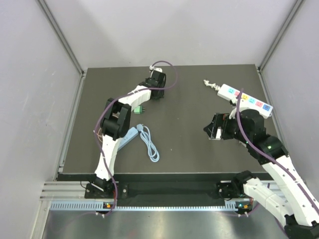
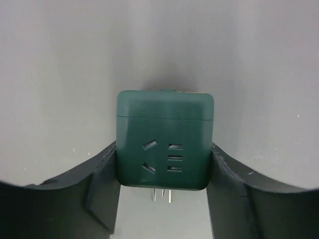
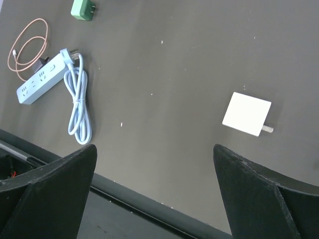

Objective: Insert the plug

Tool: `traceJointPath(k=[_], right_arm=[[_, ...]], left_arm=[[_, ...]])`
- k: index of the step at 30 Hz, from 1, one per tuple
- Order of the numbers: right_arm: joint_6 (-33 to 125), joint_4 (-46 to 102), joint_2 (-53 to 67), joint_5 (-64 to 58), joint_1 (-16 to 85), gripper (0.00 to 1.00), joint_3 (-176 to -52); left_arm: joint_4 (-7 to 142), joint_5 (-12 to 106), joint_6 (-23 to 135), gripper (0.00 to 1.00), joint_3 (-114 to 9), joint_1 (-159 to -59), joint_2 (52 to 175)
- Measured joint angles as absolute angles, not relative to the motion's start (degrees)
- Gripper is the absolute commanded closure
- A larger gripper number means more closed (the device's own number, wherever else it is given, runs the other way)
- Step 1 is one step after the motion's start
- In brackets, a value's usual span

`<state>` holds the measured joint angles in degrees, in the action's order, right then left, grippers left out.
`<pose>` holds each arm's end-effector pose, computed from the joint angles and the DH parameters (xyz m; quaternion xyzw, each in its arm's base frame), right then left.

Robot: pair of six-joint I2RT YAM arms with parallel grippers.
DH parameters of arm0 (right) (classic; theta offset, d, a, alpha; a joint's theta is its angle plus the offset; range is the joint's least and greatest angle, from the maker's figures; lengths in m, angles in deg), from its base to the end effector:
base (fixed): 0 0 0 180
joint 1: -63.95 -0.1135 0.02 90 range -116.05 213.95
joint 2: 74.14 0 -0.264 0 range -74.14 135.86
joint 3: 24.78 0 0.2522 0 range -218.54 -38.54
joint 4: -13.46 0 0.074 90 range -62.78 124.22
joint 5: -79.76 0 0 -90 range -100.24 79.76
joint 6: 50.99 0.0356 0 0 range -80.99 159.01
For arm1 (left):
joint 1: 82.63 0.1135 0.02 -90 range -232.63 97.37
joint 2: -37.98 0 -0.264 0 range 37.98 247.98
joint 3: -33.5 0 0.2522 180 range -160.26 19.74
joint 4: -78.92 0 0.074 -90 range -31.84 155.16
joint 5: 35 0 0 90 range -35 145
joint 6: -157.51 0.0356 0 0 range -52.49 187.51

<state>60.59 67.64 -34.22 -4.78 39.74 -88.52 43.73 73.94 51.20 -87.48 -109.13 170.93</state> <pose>0.1287 0.0616 0.3295 -0.0436 0.8658 0.2313 0.4415 0.4703 -0.2216 0.1755 0.0217 0.9199 0.0111 0.3913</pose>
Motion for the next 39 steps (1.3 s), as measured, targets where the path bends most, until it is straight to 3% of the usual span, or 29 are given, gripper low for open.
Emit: traceJointPath(k=[1, 2, 4, 5, 8, 12, 16, 21, 27, 32, 39], right_arm=[[60.77, 67.66, -34.0, -4.76, 39.74, 0.0, -88.52], [61.14, 67.68, -33.93, -4.76, 39.74, 0.0, -88.52], [61.62, 67.62, -34.04, -4.78, 39.74, 0.0, -88.52], [61.97, 67.58, -34.09, -4.81, 39.74, 0.0, -88.52], [63.28, 68.45, -32.73, -5.13, 39.76, 0.0, -89.02], [64.66, 71.71, -25.34, -2.84, 41.6, 0.02, -95.6], [65.18, 72.82, -17.08, 2.6, 45.95, 0.02, -105.15], [65.4, 74.24, -13.89, 9.18, 48.51, 0.02, -115.58], [65.75, 75.66, -15.05, 17.73, 48.51, 0.0, -118.42], [65.92, 77.63, -16.03, 22.58, 48.51, 0.01, -116.24], [66.91, 77.13, -19.25, 23.0, 48.51, 0.04, -108.04]], left_arm=[[44.19, 73.83, 51.59, 0.74, -87.48, -109.13, 170.93], [44.45, 73.78, 51.57, 0.84, -87.35, -109.13, 170.93], [44.93, 73.87, 51.61, 0.98, -86.92, -109.13, 170.89], [45.83, 73.91, 51.63, 1.0, -86.13, -109.13, 170.56], [50.49, 74.63, 52.44, 1.0, -79.4, -109.64, 166.95], [60.93, 79.73, 58.52, 1.0, -56.49, -112.76, 152.24], [73.76, 87.44, 69.36, 1.0, -39.18, -123.93, 135.15], [96.89, 97.39, 88.14, 1.0, -28.67, -141.9, 121.16], [128.78, 110.11, 123.06, 1.0, -22.9, -154.29, 126.69], [133.32, 112.78, 142.52, 1.0, -23.47, -160.08, 138.76], [135.2, 113.39, 152.05, 1.0, -28.91, -161.04, 141.64]])
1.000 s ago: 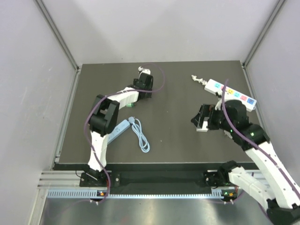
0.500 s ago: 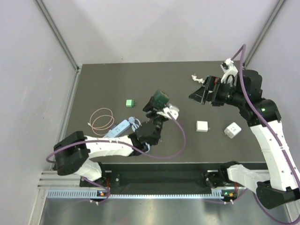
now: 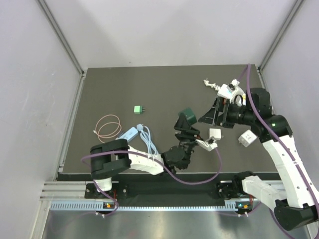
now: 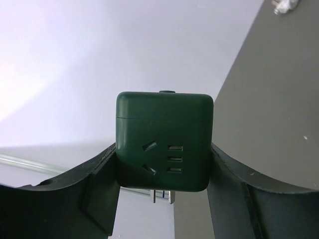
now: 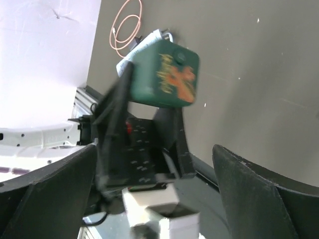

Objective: Insert the plug

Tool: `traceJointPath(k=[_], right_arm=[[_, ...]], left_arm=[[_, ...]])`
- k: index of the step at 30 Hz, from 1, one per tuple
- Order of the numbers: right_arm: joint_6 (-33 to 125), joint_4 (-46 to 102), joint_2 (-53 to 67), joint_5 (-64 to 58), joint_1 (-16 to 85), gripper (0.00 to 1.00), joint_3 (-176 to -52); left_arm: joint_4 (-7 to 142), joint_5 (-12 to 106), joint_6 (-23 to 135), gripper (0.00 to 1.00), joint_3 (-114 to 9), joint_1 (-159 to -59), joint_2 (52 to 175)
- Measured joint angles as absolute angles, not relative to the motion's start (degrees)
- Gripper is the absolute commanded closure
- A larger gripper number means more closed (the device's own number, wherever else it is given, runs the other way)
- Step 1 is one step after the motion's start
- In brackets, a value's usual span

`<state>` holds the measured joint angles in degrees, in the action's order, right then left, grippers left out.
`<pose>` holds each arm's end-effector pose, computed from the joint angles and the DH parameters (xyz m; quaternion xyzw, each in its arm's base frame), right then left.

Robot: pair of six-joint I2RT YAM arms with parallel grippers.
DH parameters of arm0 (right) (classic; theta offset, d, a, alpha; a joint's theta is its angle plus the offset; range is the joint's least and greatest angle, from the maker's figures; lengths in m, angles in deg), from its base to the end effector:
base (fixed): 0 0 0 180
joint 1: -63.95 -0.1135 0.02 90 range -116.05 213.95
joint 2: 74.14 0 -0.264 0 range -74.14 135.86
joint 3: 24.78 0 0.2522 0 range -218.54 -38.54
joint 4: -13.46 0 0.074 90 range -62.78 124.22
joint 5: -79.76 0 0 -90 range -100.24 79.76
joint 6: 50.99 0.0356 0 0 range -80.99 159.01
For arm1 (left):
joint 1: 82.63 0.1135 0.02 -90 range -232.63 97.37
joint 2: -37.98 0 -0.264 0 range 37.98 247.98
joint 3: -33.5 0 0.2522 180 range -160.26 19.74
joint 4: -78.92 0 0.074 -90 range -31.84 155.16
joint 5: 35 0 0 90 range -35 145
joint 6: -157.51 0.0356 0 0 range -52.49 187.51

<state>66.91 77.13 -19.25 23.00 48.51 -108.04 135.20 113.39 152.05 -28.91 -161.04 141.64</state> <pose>0.1633 0.0653 0.3893 -0.0383 0.8603 0.3987 0.3153 0.1023 -0.3480 0.2278 0.4680 0.4615 0.3335 0.6758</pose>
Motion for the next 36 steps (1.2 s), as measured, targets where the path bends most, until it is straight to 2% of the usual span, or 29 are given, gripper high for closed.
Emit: traceJointPath(k=[6, 11, 14, 19, 24, 30, 36], right_arm=[[70.19, 74.13, -19.11, 21.88, 48.53, 0.04, -106.97], [69.36, 69.78, -14.37, 19.02, 48.68, 0.02, -117.18], [66.34, 65.15, -13.48, 18.06, 48.77, 0.02, -120.91], [60.35, 59.6, -13.41, 20.02, 48.9, 0.02, -121.13], [57.49, 58.16, -10.2, 28.53, 49.12, 0.02, -121.37], [59.91, 55.88, -7.64, 37.16, 49.05, 0.0, -121.39], [61.99, 58.75, -6.44, 39.74, 48.4, 0.02, -124.54]], left_arm=[[137.24, 113.08, 153.55, 1.0, -34.79, -161.04, 141.51], [137.15, 112.99, 150.14, 1.0, -36.19, -161.04, 138.89], [136.23, 113.78, 142.28, 1.0, -36.08, -161.07, 134.14], [118.42, 111.73, 116.94, 1.0, -35.55, -160.67, 115.17], [104.8, 106.07, 97.18, 1.0, -35.6, -159.97, 99.87], [92.21, 100.99, 86.15, 1.0, -35.55, -159.97, 97.95], [83.14, 97.48, 81.8, 1.0, -33.69, -159.97, 99.83]])
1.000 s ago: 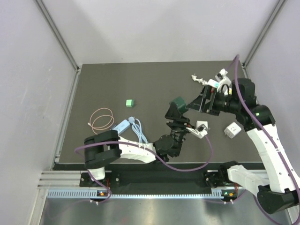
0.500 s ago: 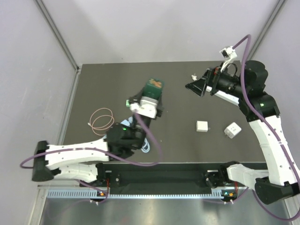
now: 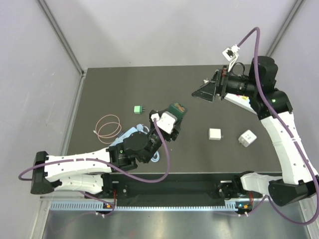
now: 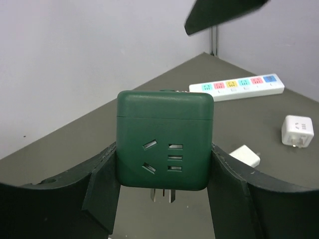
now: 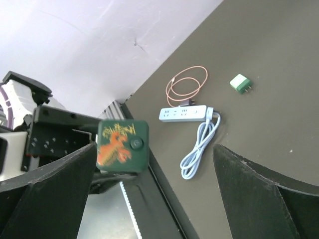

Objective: Insert the plug

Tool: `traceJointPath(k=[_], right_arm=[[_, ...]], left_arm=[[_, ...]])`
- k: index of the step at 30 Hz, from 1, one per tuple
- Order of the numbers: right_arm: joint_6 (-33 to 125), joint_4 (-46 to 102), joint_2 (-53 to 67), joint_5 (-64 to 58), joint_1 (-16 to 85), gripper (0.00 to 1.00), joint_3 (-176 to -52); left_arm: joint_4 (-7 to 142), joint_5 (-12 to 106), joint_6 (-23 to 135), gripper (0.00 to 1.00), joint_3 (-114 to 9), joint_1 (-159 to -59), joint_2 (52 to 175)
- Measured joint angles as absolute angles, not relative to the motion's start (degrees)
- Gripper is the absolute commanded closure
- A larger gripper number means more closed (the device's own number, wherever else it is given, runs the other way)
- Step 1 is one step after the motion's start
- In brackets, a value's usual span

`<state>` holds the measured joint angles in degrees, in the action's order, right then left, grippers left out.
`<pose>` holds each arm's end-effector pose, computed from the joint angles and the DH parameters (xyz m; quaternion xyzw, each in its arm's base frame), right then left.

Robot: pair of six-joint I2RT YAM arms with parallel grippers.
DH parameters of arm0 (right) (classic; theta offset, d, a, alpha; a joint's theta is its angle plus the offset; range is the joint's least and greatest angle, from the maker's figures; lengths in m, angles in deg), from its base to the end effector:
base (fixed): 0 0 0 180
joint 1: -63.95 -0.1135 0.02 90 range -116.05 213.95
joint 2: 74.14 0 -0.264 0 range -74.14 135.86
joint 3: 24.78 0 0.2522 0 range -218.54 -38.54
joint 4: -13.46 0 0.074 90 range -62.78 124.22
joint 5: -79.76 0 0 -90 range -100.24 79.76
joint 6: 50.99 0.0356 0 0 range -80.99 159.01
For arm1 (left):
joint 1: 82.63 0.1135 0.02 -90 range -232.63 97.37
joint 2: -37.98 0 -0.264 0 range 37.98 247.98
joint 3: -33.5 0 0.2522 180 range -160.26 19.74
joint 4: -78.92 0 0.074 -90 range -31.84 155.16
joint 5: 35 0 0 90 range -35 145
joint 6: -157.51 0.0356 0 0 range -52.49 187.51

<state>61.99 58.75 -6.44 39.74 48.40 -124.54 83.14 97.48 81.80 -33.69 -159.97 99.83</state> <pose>0.2122 0.0874 0.4694 -0.2157 0.7260 0.4983 0.4220 0.0772 -0.2342 0.3864 0.2388 0.6178 -0.1727 0.7290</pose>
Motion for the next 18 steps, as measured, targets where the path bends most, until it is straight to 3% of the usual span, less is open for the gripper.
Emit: traceJointPath(k=[5, 18], right_arm=[[58.12, 66.79, -2.46, 37.2, 46.06, 0.02, -130.49], [52.88, 72.84, -0.03, 37.12, 37.51, 0.05, -128.54]], left_arm=[[81.37, 95.97, 80.94, 1.0, -32.91, -159.97, 100.13], [79.86, 93.1, 80.81, 1.0, -32.84, -159.97, 100.13]])
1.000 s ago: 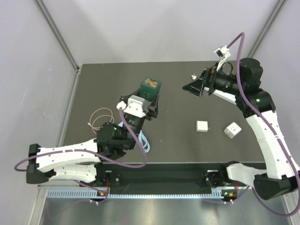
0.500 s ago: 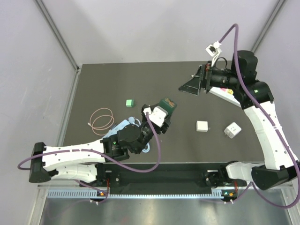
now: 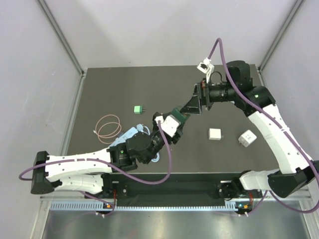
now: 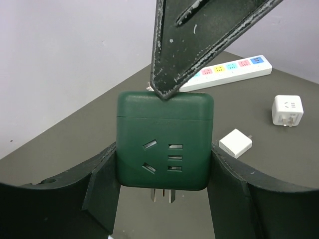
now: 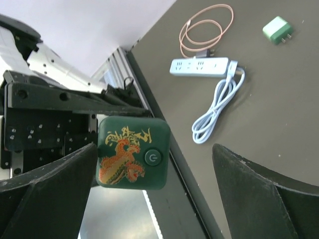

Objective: Insert the plug

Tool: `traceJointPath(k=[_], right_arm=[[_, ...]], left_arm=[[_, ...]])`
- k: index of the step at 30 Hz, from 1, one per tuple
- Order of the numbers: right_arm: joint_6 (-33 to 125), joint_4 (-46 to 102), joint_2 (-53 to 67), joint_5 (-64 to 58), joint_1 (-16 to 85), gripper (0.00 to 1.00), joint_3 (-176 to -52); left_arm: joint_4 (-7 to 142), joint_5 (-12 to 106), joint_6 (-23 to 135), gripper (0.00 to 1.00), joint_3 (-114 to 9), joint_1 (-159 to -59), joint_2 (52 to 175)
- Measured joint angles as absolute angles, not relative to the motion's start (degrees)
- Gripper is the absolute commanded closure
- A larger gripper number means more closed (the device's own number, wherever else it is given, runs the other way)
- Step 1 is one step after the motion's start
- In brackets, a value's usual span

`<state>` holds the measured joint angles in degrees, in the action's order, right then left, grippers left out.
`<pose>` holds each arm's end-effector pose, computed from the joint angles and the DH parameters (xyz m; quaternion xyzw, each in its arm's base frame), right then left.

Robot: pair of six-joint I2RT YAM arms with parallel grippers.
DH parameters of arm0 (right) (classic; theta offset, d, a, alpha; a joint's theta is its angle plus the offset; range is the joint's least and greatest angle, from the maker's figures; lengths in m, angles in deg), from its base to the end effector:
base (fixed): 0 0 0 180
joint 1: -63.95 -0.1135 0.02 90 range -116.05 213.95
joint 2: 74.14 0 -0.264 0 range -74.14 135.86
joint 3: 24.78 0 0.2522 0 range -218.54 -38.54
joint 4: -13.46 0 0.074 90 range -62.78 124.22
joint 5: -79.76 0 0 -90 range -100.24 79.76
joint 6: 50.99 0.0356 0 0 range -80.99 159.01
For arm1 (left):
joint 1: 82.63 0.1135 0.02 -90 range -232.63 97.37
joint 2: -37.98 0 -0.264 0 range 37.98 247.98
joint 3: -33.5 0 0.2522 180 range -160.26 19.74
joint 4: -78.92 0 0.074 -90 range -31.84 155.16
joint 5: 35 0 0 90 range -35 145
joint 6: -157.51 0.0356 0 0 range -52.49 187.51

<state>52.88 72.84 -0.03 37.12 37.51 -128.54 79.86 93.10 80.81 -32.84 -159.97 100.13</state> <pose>0.2141 0.1357 0.4435 -0.2871 0.7652 0.4845 0.3119 0.0762 -0.2389 0.3745 0.2841 0.6198 -0.1832 0.7083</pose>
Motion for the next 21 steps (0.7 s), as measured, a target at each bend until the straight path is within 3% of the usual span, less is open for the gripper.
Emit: traceJointPath(k=[8, 12, 21], right_arm=[[52.18, 72.03, -0.62, 40.44, 36.14, 0.08, -122.53], [52.24, 71.75, -0.62, 41.6, 35.44, 0.21, -121.33], [52.57, 69.87, -0.93, 42.95, 34.93, 0.24, -119.91]], left_arm=[[78.59, 91.73, 79.76, 1.0, -31.66, -159.97, 100.11], [78.37, 90.96, 79.26, 1.0, -31.33, -159.97, 100.11], [78.27, 90.18, 78.74, 1.0, -30.92, -159.97, 99.96]])
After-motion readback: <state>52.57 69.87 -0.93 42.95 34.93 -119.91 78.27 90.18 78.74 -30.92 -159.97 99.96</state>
